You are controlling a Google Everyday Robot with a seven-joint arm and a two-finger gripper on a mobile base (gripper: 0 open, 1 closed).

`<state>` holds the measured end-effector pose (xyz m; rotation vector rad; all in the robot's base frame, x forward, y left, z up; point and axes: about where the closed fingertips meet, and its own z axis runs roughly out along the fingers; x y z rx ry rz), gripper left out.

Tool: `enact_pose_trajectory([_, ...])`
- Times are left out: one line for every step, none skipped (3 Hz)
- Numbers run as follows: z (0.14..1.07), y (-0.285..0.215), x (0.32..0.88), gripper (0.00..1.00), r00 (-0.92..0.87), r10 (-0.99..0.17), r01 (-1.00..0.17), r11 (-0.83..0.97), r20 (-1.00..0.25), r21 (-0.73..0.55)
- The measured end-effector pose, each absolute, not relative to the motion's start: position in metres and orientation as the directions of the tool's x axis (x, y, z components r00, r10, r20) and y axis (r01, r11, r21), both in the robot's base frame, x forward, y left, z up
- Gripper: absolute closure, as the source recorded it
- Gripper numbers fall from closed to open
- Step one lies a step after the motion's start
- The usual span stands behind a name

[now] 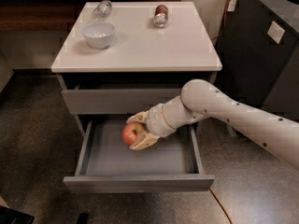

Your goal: Pick apple from middle drawer and place on counter

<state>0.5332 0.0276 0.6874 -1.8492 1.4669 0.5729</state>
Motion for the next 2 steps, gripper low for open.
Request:
enact_pose_trajectory([0.710, 0.021, 0.538, 1.00, 0.265, -0.656, -0.961, -0.121, -0.706, -0.248])
enact_pose_trajectory([0.731, 0.005, 0.558, 1.00, 0.241, -0.671, -0.968, -0.119, -0.701, -0.220])
